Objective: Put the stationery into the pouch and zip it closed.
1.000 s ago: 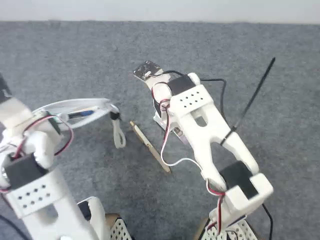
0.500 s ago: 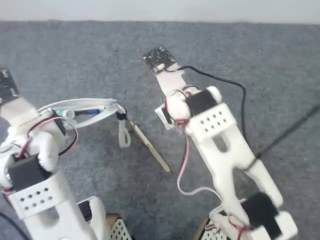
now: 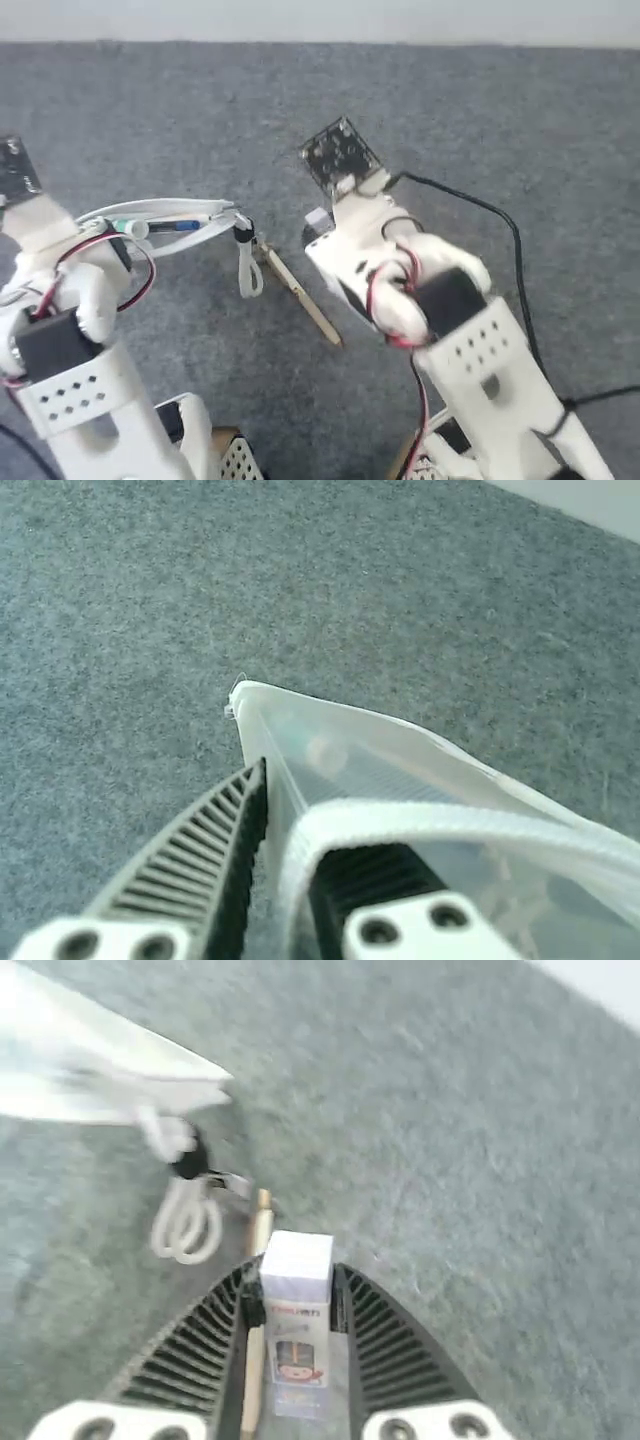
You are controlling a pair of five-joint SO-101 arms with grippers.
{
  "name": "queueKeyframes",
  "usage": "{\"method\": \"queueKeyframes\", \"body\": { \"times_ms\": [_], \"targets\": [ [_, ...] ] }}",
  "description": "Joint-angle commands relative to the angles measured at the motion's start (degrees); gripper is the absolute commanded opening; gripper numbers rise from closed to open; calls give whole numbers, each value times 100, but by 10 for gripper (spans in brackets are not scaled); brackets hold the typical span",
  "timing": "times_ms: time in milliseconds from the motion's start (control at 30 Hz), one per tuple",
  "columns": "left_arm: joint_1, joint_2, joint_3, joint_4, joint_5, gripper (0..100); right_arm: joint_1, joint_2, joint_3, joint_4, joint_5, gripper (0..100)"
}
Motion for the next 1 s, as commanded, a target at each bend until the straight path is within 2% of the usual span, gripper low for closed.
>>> {"method": "queueKeyframes", "body": {
  "times_ms": [0,400,667,767,967],
  "targets": [
    [35,-273,-92,-176,-62,11,-268,-576,-44,-119,-62,6],
    [35,-273,-22,-202,-62,11,-1429,-1965,-44,-470,-70,6],
    [35,-273,40,-211,-70,11,-2202,-2088,-44,-796,-70,6],
    [35,-273,40,-246,-70,11,-2255,-2132,343,-1455,-70,6],
    [35,-273,40,-246,-70,11,-2255,-2554,1749,-3459,-26,6]
  ]
}}
